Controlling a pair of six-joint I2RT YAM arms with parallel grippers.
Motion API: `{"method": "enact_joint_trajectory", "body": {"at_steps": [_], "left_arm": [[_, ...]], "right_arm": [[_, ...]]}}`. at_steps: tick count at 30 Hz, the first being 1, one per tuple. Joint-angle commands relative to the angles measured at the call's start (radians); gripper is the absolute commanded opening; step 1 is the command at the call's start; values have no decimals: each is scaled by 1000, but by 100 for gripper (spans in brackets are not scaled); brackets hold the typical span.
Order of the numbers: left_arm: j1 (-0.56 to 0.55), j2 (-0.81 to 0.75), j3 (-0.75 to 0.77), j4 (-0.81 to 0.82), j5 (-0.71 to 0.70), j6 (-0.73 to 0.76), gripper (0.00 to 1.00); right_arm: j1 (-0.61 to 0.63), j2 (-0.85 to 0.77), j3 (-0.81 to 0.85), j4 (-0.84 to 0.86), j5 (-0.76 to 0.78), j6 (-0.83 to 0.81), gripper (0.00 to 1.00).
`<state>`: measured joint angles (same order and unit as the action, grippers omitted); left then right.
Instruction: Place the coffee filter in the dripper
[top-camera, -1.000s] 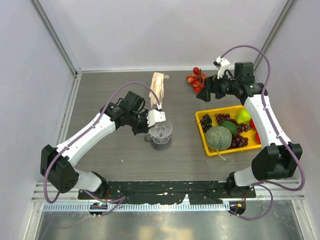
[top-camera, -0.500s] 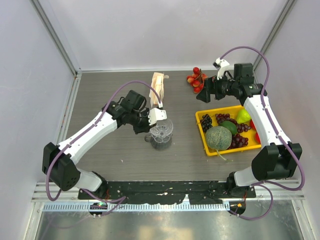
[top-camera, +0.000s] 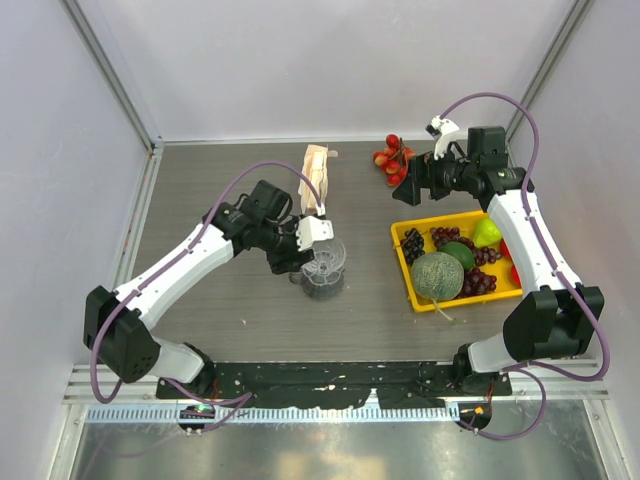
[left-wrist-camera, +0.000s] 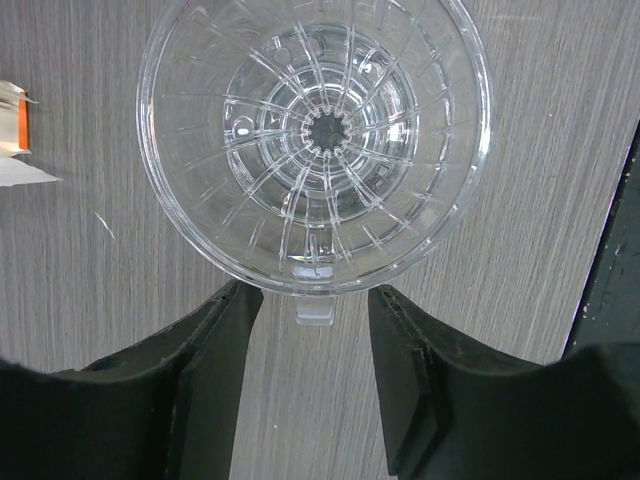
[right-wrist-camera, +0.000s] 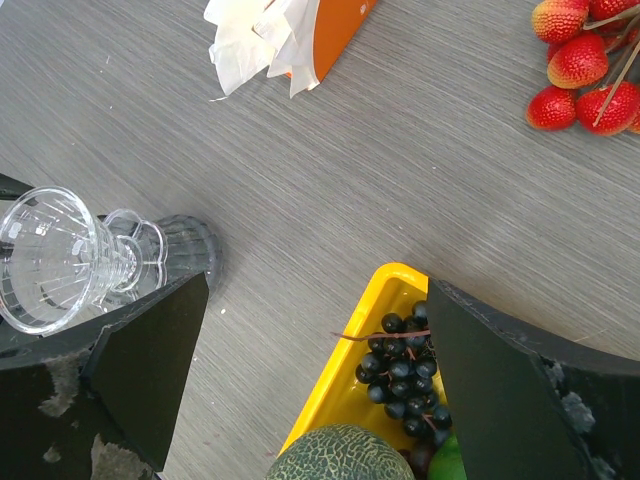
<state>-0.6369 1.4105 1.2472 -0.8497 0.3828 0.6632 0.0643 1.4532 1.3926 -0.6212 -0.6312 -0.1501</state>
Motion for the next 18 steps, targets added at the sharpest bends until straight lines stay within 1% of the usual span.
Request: {"method": "enact_joint_trajectory", "body": {"at_steps": [1,3,4,5,6,7,14,18], "left_arm": [[-4,-35,26,5,41,3,57],[-3,-41,24,1,39,3,63],[-4,-54,21,0,39,3,67],[3,-67,17,0,50,6,82],[9,-91,9,6,65,4,86],[20,-116,-2,12,82,1,99],[103,-237,-14,44,128,-65,99],[169,-307,-28,150,125,-184,99]], "right_arm": [[5,-36,5,31,-15,1,98],[5,-36,6,31,-13,-2,98],[5,-37,11,28,-10,-5,98],[3,-34,14,26,-10,-8,99],[3,-33,20,20,-9,-14,99],[5,-33,23,18,-5,-20,99],[5,-10,75,6,22,-49,99],[3,16,123,-26,27,-92,99]]}}
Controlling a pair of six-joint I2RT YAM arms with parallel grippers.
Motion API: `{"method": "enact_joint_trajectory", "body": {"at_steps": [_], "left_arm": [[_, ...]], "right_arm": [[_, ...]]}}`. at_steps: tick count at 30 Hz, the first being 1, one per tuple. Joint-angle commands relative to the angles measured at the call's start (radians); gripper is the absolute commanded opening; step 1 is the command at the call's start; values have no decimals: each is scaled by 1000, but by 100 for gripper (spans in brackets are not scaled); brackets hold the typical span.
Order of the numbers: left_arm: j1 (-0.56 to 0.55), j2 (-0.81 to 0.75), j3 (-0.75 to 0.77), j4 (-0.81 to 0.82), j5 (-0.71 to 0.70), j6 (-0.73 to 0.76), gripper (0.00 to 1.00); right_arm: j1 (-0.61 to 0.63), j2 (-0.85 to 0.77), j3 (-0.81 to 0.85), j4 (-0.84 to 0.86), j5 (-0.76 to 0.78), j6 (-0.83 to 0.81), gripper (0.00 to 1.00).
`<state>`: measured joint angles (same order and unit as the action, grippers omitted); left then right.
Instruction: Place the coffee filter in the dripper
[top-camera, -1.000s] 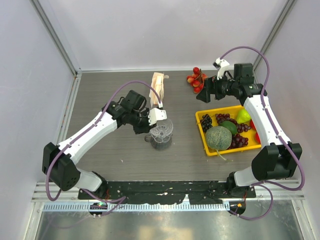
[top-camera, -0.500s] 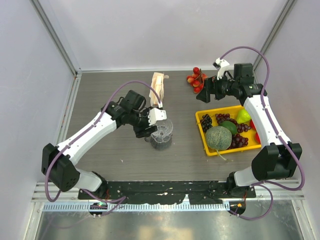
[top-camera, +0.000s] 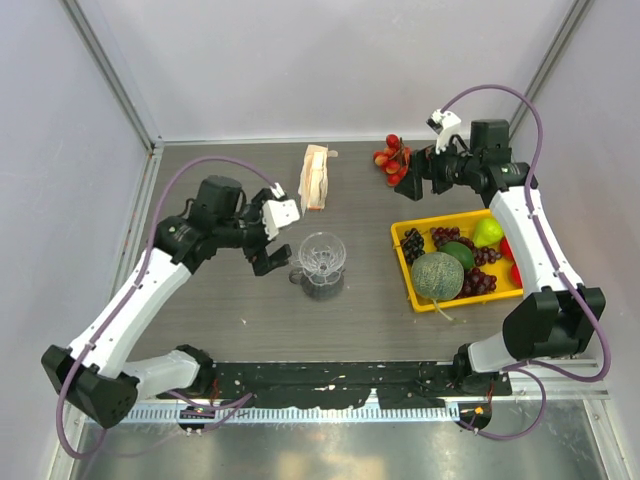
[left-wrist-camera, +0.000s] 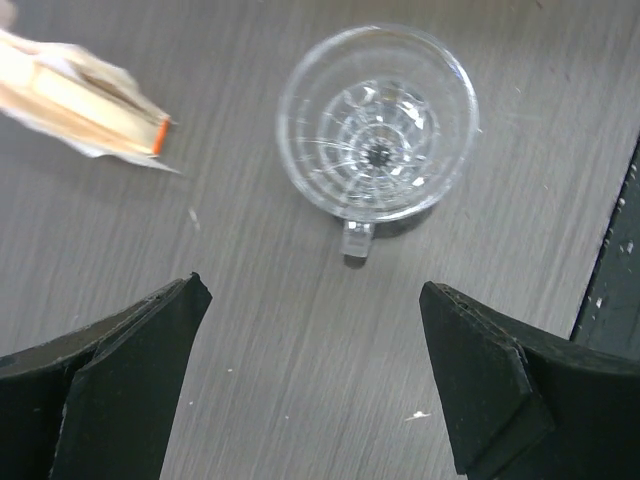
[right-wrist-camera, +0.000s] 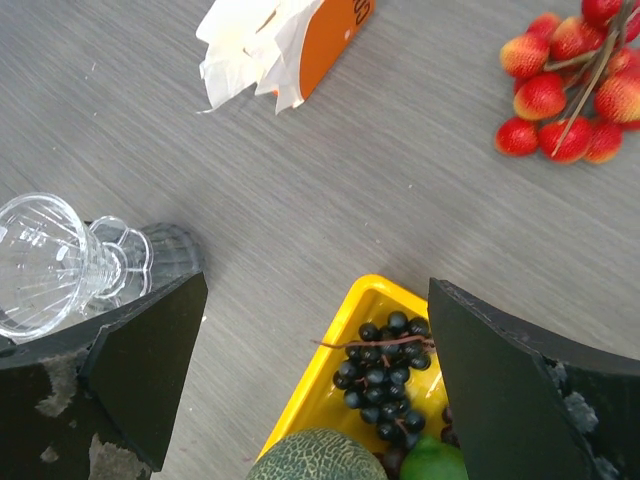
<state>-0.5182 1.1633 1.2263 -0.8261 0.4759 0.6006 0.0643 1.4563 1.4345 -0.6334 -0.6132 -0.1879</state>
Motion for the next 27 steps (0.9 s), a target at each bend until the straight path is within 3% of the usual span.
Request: {"method": "enact_joint_trajectory", "body": {"at_steps": [1,3,7,12,15,18,21,27], "left_arm": [[67,-82,-10,171,26,-163,99],[92,-120,-34,278,-43,-273,99],[92,-168,-120,508,-354,-479,100],[95,-41,-21,437,-459,-590,99],[122,94,96,345,-366,-628,96],[156,188,127,350,-235,-639,94],[165,269,119,386,-157,-636,84],[168,326,-34,667,-99,-722,67]], "right_arm": [[2,16,101,-38,10,-83,99],[6,30,130,-63,12,-110,100],[14,56,168,-57,20,-99,100],[45,107,217,-57,20,-79,99],[57,128,245,-69,23,-81,100],[60,144,265,-91,30,-85,99],[61,145,265,-109,43,-104,100],[60,118,218,-111,76,-113,100]]}}
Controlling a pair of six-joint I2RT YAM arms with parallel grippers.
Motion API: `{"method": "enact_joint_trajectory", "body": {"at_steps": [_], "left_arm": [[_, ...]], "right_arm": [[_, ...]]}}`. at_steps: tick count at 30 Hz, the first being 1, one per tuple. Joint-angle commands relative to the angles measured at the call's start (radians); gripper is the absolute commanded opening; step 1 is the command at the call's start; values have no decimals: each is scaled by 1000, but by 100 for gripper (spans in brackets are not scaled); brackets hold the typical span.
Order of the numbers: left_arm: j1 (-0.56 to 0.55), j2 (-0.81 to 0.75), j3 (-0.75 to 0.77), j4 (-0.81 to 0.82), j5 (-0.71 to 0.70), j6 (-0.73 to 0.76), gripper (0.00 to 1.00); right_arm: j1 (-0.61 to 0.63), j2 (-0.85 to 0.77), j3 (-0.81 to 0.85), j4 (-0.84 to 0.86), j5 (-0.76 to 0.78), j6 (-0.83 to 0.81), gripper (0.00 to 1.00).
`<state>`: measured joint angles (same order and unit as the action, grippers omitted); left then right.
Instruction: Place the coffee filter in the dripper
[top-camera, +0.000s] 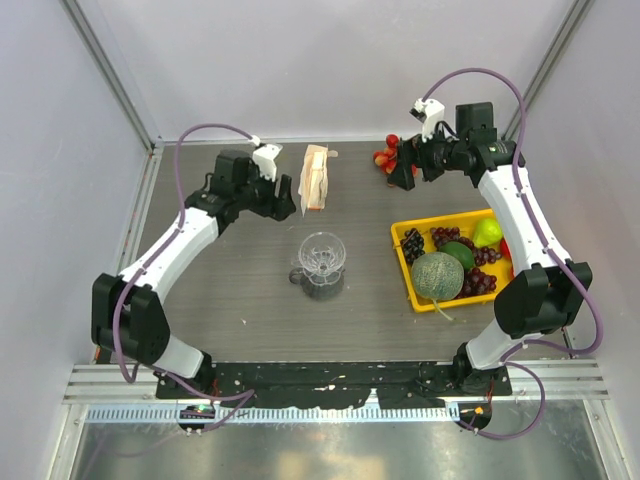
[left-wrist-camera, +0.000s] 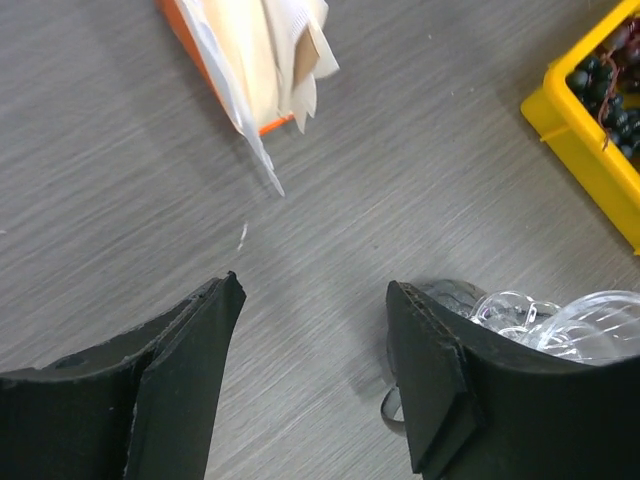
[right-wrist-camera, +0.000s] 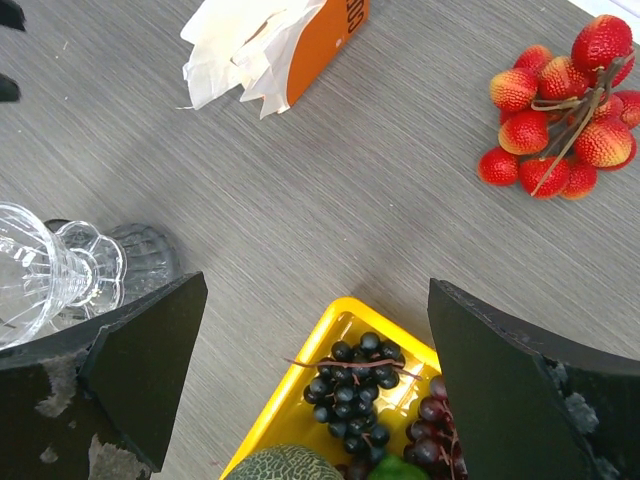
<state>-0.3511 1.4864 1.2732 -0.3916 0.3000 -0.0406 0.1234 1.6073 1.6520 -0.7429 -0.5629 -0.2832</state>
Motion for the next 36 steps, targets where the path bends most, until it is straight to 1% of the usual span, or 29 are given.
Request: {"method": "enact_joint_trajectory", "body": {"at_steps": [1,2,4,6,7,8,10,15,19,25,32,36], "left_arm": [[1,20,-106,278,77,-99,62],[1,38,-107,305,62,-122,59],[4,90,-92,324,12,-171,49],[15,135,-87,381,16,-223,46],[15,152,-87,385,17,-234,46],[15,169,-89,443,25,-243,45],[15,208,-86,479,34,-274,44],[15,264,-104,563,-8,-317,42],[15,311,-84,559,-68,-358,38],[15,348,-83,522,-151,-439,38],[11,373,-103,574,-124,-446,39],[9,356,-139,618,-110,-485,41]], "right_arm": [[1,-35,-11,-1,27,-17,100],[1,-38,-14,-4,34,-16,99],[1,-40,-20,-10,41,-19,100],[1,-44,-31,-16,50,-22,99],[2,-47,-34,-16,52,-24,99],[2,-46,-38,-19,58,-25,100],[1,-46,-40,-24,67,-31,99],[2,-40,-37,-30,87,-42,100],[1,-27,-29,-30,89,-43,100],[1,-10,-8,-33,92,-40,99],[1,-10,-15,-35,98,-43,99],[2,-15,-17,-36,100,-45,100]]}}
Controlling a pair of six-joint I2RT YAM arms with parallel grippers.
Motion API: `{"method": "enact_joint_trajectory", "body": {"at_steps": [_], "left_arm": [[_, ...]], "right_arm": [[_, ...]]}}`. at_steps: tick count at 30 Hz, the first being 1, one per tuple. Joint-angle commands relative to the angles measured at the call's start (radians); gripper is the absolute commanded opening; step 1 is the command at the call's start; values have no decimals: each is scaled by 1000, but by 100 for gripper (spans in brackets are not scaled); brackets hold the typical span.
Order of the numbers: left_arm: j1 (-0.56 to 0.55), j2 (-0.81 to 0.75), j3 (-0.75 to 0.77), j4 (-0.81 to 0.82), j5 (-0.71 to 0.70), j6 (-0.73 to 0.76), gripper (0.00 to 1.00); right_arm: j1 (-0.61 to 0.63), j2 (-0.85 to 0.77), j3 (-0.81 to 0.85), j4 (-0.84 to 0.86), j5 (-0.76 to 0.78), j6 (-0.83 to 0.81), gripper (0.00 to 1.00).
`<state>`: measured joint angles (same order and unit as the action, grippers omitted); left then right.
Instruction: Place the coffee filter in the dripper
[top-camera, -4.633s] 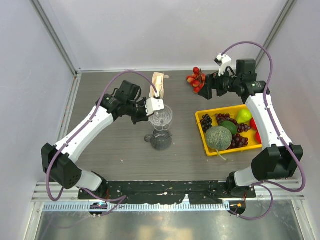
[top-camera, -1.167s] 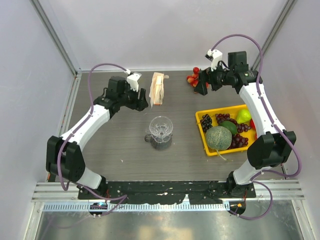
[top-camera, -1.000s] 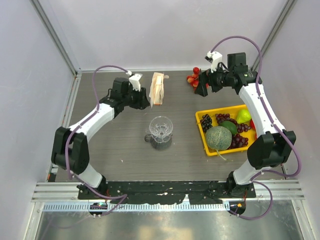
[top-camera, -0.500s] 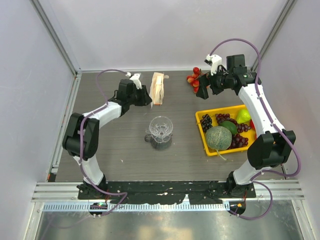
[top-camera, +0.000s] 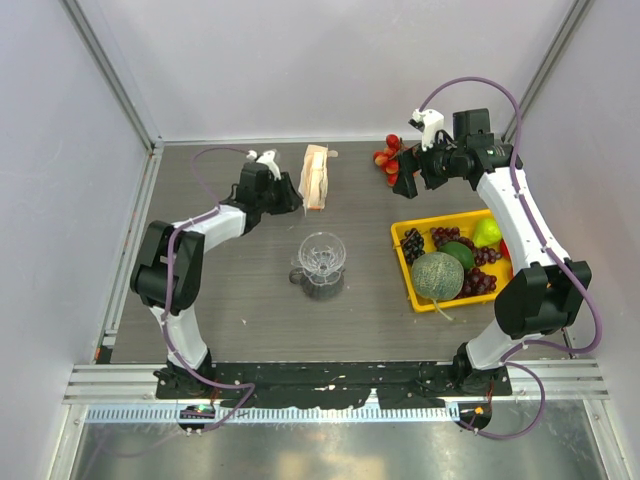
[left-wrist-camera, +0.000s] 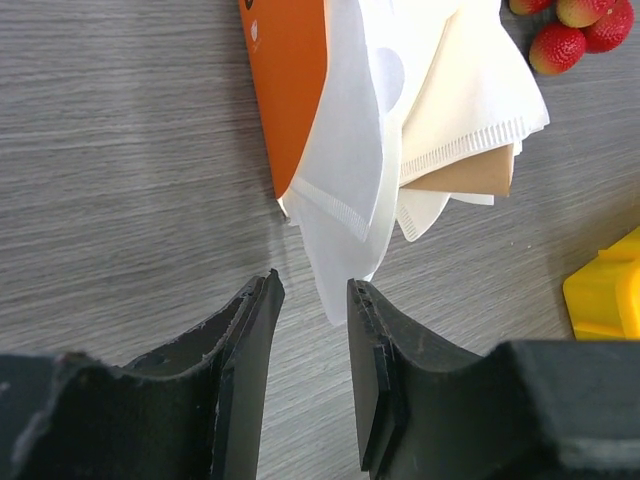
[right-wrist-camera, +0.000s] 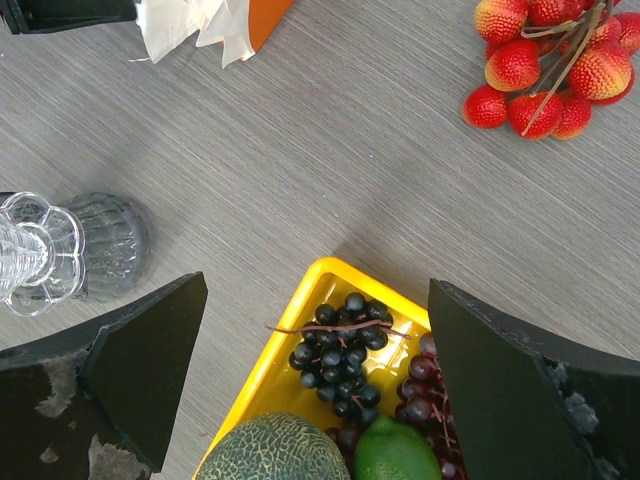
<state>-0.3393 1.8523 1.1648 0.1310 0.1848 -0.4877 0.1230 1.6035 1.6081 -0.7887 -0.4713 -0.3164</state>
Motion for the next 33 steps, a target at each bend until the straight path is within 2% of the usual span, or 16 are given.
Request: {"method": "enact_joint_trajectory", "body": {"at_steps": [1,15,20,27,33], "left_arm": [[-3,-16,-46,104,4,-43,41],[-38,-93,-134,220,15,-80,44],[-47,-82,-117,211,-17,-80,53],[-49,-31,-73,138,-99,-92,53],[-50,21,-33,113,-78,-80,48]], "right_arm": [[1,-11,24,9,10,-13,99],[1,-17,3,13,-6,-10,100],[3,-22,-2,13,-4,-10,100],[1,-17,4,13,-1,-7,100],[1,-16,1,14,2,-6,100]]}}
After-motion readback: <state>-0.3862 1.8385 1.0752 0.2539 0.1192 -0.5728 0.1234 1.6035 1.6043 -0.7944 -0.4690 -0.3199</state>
